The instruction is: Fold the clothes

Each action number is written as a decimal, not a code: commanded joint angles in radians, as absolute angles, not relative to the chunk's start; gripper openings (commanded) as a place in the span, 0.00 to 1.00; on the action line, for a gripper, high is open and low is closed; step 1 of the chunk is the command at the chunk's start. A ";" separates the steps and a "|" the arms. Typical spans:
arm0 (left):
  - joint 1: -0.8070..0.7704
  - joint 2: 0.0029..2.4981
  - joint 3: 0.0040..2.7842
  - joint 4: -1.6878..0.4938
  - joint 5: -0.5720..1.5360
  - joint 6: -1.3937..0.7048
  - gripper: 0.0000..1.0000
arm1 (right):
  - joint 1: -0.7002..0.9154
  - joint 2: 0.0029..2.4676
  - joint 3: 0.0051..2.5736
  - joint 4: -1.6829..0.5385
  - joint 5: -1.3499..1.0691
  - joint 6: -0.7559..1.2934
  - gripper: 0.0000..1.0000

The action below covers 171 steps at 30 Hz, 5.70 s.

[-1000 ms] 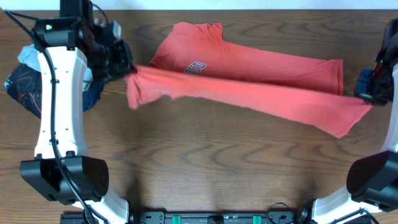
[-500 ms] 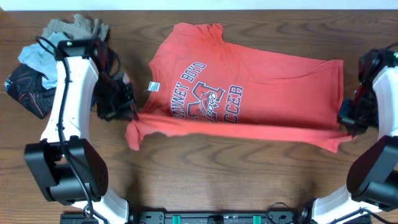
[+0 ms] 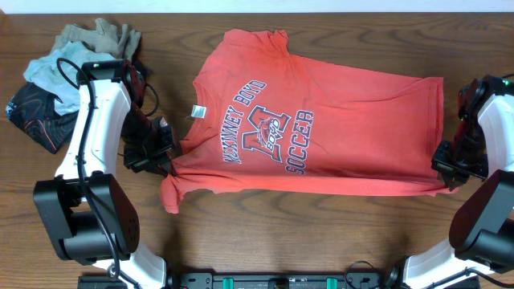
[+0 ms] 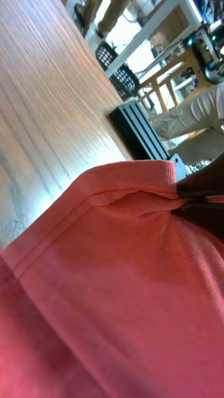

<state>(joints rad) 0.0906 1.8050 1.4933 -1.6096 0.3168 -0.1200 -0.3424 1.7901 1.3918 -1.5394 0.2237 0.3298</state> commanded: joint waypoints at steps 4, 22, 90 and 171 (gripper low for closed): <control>0.100 1.798 1.491 -1.634 0.241 -0.135 0.06 | -0.352 1.784 1.391 -1.557 0.029 0.207 0.01; 0.100 1.798 1.491 -1.578 0.242 -0.154 0.06 | -0.352 1.784 1.391 -1.636 0.035 0.177 0.01; -0.065 1.800 1.482 -0.877 0.216 -0.290 0.55 | -0.405 1.784 1.213 -1.011 -0.019 0.273 0.38; -0.018 1.713 1.106 -0.845 0.030 -0.334 0.36 | -0.498 1.784 0.958 -0.674 0.257 0.177 0.24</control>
